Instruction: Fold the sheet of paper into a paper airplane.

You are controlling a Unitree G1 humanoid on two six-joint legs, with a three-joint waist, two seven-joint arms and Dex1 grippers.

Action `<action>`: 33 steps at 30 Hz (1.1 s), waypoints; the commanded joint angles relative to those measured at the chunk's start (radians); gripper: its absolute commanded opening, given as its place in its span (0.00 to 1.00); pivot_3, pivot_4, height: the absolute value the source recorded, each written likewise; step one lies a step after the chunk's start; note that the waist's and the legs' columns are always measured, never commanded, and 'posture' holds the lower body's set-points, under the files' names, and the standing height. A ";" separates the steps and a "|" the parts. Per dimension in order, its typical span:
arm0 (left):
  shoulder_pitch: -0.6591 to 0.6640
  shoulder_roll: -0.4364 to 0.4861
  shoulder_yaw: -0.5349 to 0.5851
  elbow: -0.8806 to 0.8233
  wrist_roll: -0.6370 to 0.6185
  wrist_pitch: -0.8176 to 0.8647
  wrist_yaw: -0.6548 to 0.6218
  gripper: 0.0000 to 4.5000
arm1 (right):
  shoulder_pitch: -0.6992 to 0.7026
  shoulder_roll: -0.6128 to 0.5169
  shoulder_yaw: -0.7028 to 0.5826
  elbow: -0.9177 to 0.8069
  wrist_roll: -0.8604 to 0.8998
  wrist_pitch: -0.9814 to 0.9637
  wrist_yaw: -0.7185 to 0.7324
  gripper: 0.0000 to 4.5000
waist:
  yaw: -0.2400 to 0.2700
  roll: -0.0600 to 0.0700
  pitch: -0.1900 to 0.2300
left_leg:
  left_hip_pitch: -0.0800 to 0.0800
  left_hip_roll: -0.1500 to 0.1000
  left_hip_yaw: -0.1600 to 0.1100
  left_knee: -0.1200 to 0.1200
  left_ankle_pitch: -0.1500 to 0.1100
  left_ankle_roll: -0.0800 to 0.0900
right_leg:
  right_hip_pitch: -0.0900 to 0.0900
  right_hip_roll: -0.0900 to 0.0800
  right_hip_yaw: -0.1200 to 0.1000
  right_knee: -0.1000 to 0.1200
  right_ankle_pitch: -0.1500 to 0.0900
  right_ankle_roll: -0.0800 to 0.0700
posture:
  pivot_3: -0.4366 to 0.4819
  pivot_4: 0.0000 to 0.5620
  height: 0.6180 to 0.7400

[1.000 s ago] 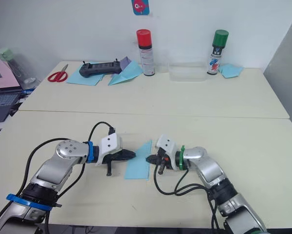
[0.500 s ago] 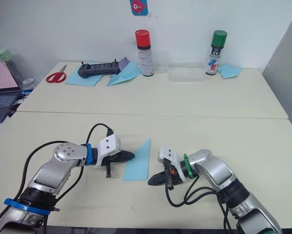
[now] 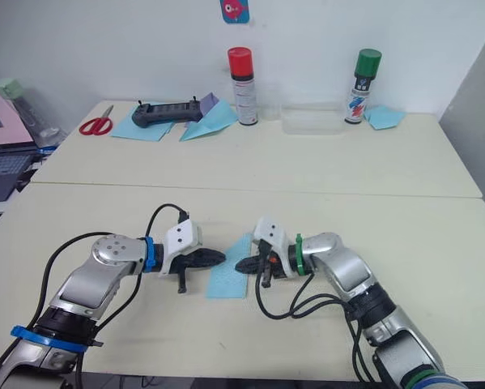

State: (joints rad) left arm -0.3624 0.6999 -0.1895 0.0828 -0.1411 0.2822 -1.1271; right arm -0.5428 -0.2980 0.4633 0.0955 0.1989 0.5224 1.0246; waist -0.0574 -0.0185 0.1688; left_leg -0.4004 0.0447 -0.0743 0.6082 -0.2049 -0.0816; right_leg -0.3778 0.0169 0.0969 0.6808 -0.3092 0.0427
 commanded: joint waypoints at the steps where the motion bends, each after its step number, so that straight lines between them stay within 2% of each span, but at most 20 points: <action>1: -0.017 0.003 -0.004 0.063 0.013 0.030 0.001 0.00 | 0.013 0.001 0.051 0.037 -0.065 -0.097 0.003 0.01 | -0.001 0.000 0.000 | 0.000 0.000 0.000 0.000 0.000 0.000 | 0.000 0.000 0.000 0.000 0.000 0.000 | 0.48 0.27 1.00; 3: -0.057 -0.003 0.019 0.074 -0.022 0.049 -0.011 0.00 | 0.021 0.003 0.082 0.080 -0.100 -0.125 0.006 0.01 | -0.002 0.000 0.000 | 0.001 0.000 0.000 0.000 0.000 0.000 | 0.000 0.000 0.000 0.001 0.000 0.000 | 0.48 0.27 1.00; 6: -0.240 -0.009 0.110 0.175 -0.140 0.137 -0.066 0.00 | 0.023 -0.009 0.100 0.143 -0.144 -0.180 0.015 0.01 | -0.002 -0.003 0.002 | 0.001 0.001 0.000 0.000 0.000 0.000 | 0.000 0.001 -0.001 0.002 0.000 0.000 | 0.48 0.27 1.00; 7: -0.280 0.001 0.108 0.217 -0.131 0.107 -0.088 0.06 | 0.022 -0.009 0.094 0.146 -0.141 -0.182 0.023 0.00 | -0.002 -0.007 0.003 | 0.000 0.001 -0.001 0.001 0.000 0.000 | -0.001 0.002 -0.001 0.002 0.000 0.000 | 0.48 0.27 1.00; 9: -0.330 0.028 0.066 0.291 -0.080 0.020 -0.154 0.16 | 0.019 -0.005 0.086 0.147 -0.136 -0.184 0.036 0.00 | -0.005 -0.007 0.003 | 0.000 0.002 -0.002 0.000 0.000 0.000 | 0.000 0.003 -0.001 0.001 0.001 0.000 | 0.48 0.27 1.00; 12: -0.407 0.032 0.019 0.421 -0.009 -0.159 -0.218 0.36 | 0.015 -0.003 0.078 0.150 -0.135 -0.189 0.045 0.00 | -0.009 -0.006 0.004 | 0.000 0.001 0.000 0.000 0.000 0.000 | 0.000 0.003 0.000 0.000 0.000 0.000 | 0.48 0.27 1.00; 17: -0.502 -0.009 -0.052 0.655 0.123 -0.652 -0.262 0.70 | 0.016 0.000 0.062 0.152 -0.138 -0.194 0.039 0.00 | -0.005 -0.006 0.004 | 0.000 0.002 -0.001 0.000 0.000 0.000 | -0.001 0.003 -0.001 0.001 0.000 -0.001 | 0.48 0.27 1.00; 21: -0.553 -0.055 -0.075 0.788 0.148 -0.963 -0.310 0.97 | 0.026 -0.008 0.042 0.116 -0.125 -0.169 0.038 0.00 | -0.001 -0.006 0.004 | -0.001 0.001 0.000 0.000 0.000 0.000 | -0.001 0.003 0.000 0.001 0.000 -0.001 | 0.48 0.27 1.00; 24: -0.570 -0.077 -0.090 0.854 0.162 -1.151 -0.329 0.99 | 0.036 -0.009 0.030 0.086 -0.116 -0.145 0.033 0.00 | 0.000 -0.006 0.004 | -0.001 0.001 0.000 0.000 0.000 0.000 | -0.001 0.002 0.000 0.001 0.000 -0.001 | 0.48 0.27 1.00; 26: -0.575 -0.071 -0.124 0.902 0.219 -1.279 -0.316 0.99 | 0.040 -0.008 0.024 0.070 -0.113 -0.135 0.027 0.00 | 0.000 -0.006 0.004 | -0.001 0.001 0.000 0.000 0.000 0.000 | -0.001 0.002 0.000 0.001 0.000 -0.001 | 0.48 0.27 1.00; 30: -0.580 -0.079 -0.144 0.971 0.253 -1.393 -0.289 0.99 | 0.043 -0.008 0.002 0.040 -0.100 -0.111 0.017 0.00 | 0.001 -0.007 0.004 | -0.002 0.001 -0.001 0.000 0.000 0.000 | -0.002 0.002 0.000 0.001 0.000 -0.001 | 0.48 0.27 1.00; 33: -0.602 -0.092 -0.134 1.001 0.251 -1.413 -0.258 0.99 | 0.057 -0.019 -0.042 -0.029 -0.051 -0.065 0.026 0.00 | 0.004 -0.007 0.005 | -0.003 0.001 -0.001 0.001 0.000 0.000 | -0.002 0.002 0.000 0.001 0.000 0.000 | 0.48 0.27 1.00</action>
State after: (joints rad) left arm -0.9434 0.6049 -0.3268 1.0720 0.1047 -1.1088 -1.4046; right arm -0.5016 -0.2984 0.4524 0.1008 0.1236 0.4233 1.0513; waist -0.0539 -0.0255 0.1736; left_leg -0.4034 0.0456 -0.0750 0.6091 -0.2047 -0.0814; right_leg -0.3797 0.0190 0.0966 0.6815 -0.3088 0.0423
